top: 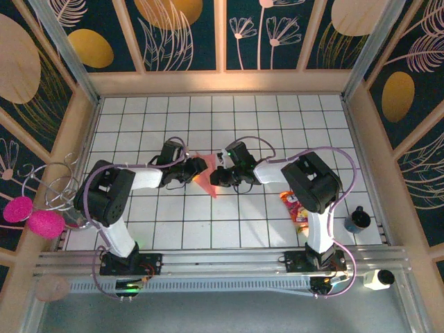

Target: Fold a paper plane with a square sheet of paper (pick it up from the middle)

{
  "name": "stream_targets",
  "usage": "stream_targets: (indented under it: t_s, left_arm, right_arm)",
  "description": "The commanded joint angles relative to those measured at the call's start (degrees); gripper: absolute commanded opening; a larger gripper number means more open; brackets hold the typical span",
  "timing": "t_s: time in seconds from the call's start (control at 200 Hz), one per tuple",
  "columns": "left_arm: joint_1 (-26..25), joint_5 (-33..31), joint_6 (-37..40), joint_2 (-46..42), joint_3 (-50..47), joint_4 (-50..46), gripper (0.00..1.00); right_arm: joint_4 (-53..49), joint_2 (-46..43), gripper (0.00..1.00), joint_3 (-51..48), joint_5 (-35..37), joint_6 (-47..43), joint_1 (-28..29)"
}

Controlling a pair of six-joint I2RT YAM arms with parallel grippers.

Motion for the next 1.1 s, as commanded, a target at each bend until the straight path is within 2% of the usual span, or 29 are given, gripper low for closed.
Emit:
stream_targets:
  t_s: [0.0,0.115,0.28,0.42,0.611,1.091]
  left_arm:
    - [-0.16,-1.67,1.54,2.13,1.42,-5.32,0.49]
    - [-0.24,-3.78,2.02,3.51,1.94,-8.73,0.49]
    - [-0.33,-6.25,2.65,5.49,1.60,-12.05,0.48]
    - [-0.46,-6.94,2.46,5.83,0.76,-12.15,0.48]
    - [-0.47,-7.29,2.57,5.84,0.49,-12.32,0.48]
    - [-0.42,-7.21,2.45,5.64,0.26,-12.32,0.47]
  right_arm:
    - [-1.45,-0.11,0.12,1.69,0.34,-1.48,0.14]
    - [-2.08,-1.08,0.16,1.47,1.14,-1.40,0.18]
    - [-3.56,-4.45,0.28,0.25,4.04,0.14,0.17]
    - [-5.19,-6.20,0.31,-1.13,7.15,1.94,1.66]
    - [-7.15,-6.97,0.29,-1.53,9.77,3.79,3.41]
    - [-11.52,-6.30,0.17,-0.74,8.92,3.70,4.62]
